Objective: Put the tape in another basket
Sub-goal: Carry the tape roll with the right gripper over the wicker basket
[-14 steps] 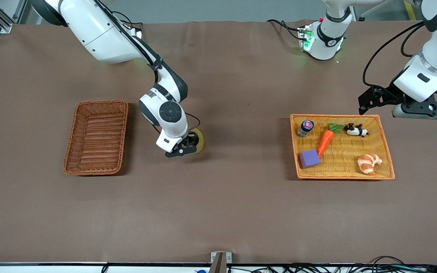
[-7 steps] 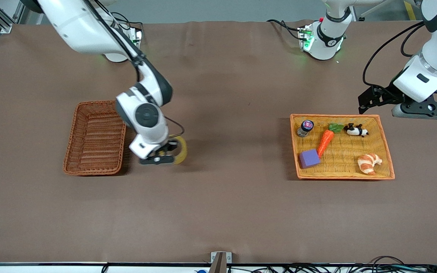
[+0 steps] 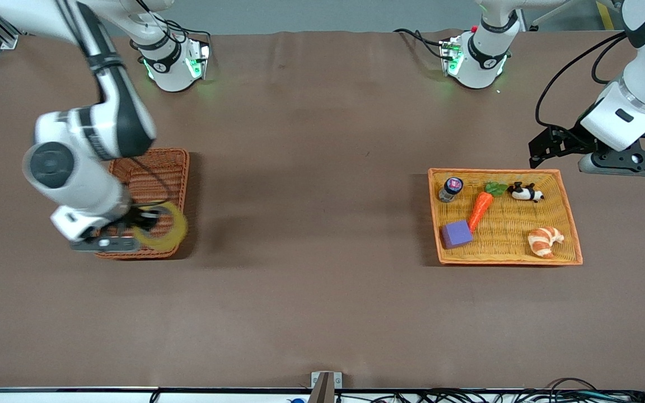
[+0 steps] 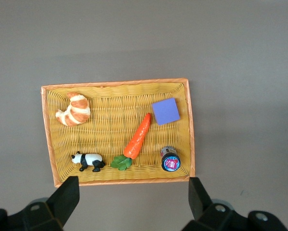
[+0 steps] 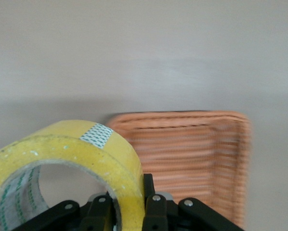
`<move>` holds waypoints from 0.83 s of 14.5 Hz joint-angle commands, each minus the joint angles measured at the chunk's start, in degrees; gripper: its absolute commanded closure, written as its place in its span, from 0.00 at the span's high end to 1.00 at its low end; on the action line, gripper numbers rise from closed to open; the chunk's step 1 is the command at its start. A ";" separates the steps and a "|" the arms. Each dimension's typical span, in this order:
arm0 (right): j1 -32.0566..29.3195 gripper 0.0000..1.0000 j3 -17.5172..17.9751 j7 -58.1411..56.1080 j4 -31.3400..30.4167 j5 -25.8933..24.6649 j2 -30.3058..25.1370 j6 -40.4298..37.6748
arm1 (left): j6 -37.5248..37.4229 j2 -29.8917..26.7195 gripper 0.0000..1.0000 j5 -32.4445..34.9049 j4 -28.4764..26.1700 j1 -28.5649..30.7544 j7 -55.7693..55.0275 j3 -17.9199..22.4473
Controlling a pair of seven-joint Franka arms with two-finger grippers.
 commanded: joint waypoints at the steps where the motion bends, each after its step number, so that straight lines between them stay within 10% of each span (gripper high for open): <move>1: 0.43 0.00 -6.26 -5.41 -7.89 1.05 -2.59 3.15 | -0.42 0.09 1.00 1.16 0.45 0.17 -0.38 -0.26; 6: 0.26 0.01 -11.48 -8.68 -24.95 1.14 -4.70 21.33 | -0.42 0.53 1.00 1.16 0.37 0.43 -0.38 -0.26; 12: 0.43 0.04 -11.30 -9.03 -30.85 1.14 -4.71 27.06 | -0.51 0.62 1.00 1.16 0.37 0.34 -0.47 -0.26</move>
